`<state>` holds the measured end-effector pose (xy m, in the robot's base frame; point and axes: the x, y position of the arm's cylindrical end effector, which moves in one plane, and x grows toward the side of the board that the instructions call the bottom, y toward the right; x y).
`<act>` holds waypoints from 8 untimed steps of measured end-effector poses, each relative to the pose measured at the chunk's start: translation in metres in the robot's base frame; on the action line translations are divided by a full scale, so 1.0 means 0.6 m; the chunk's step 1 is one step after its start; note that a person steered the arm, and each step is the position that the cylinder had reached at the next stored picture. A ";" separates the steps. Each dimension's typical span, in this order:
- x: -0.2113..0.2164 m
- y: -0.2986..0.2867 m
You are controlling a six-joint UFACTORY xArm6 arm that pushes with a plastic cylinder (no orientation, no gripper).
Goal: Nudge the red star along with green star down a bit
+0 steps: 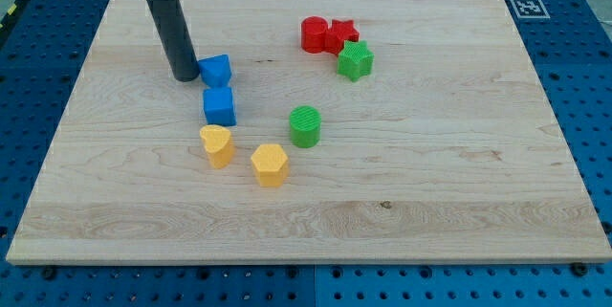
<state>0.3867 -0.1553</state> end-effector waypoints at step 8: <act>-0.246 0.073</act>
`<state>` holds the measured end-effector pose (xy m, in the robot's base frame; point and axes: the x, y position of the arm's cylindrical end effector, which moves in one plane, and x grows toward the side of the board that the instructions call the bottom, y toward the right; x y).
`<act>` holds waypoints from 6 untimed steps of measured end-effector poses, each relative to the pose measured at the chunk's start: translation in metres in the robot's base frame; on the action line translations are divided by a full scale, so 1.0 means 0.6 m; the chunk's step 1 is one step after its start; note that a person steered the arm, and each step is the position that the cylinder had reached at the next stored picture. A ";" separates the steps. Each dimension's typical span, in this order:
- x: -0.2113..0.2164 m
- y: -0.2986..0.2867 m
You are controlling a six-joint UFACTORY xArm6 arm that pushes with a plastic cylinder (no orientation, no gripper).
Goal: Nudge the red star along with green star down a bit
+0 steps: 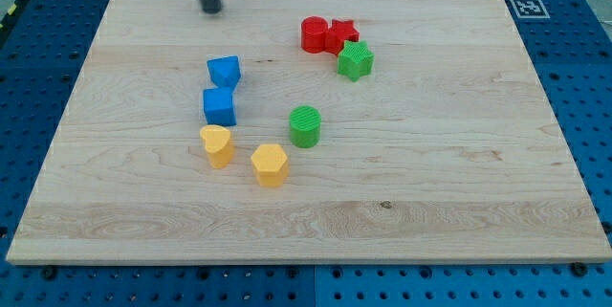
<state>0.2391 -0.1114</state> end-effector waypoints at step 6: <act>0.124 0.304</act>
<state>0.3136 0.0707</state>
